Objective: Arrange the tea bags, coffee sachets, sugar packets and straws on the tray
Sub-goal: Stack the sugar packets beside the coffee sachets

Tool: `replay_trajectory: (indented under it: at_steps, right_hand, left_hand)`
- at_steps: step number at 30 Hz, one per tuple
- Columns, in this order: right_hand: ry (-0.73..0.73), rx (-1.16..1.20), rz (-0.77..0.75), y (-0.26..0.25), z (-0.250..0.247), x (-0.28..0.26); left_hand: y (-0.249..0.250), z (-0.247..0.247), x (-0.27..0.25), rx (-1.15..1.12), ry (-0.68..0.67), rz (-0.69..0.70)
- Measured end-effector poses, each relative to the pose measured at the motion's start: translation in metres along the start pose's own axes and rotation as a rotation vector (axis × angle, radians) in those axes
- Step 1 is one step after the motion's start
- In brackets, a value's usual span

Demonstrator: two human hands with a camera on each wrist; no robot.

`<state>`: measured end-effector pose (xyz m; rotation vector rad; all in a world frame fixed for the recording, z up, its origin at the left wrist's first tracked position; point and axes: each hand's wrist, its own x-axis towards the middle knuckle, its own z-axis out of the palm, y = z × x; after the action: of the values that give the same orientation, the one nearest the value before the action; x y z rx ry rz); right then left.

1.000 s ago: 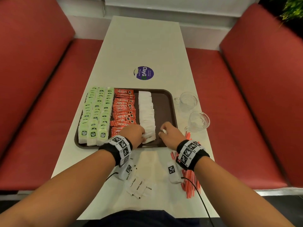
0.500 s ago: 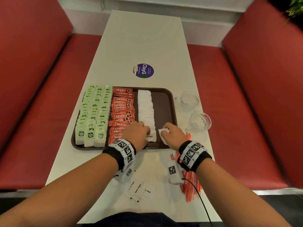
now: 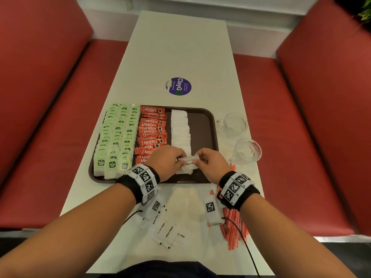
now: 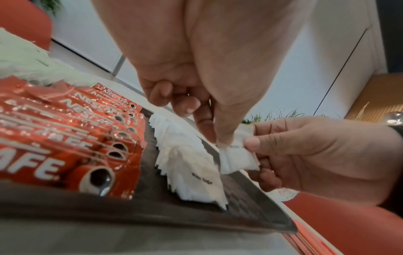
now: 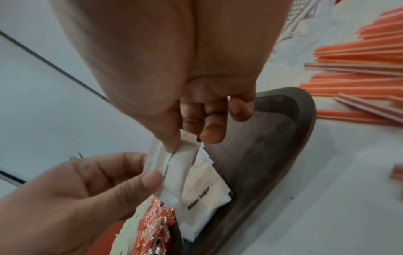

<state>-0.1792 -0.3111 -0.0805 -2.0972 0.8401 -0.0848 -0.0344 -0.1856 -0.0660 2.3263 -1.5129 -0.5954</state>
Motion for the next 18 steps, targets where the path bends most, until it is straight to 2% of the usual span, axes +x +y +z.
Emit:
replay_trajectory:
  at_steps: [7,13,18]
  right_hand:
    - [-0.134,-0.319,0.083,0.0,0.003,-0.001]
    - [-0.207,-0.441,0.047,-0.008,0.005,-0.002]
    - [-0.242,-0.483,0.061,-0.008,0.01,0.0]
  left_hand:
    - [-0.01,0.009,-0.004,0.102,-0.13,-0.081]
    - [-0.008,0.014,-0.005,0.11,-0.015,-0.142]
    - [-0.004,0.018,-0.004,0.203,-0.103,-0.109]
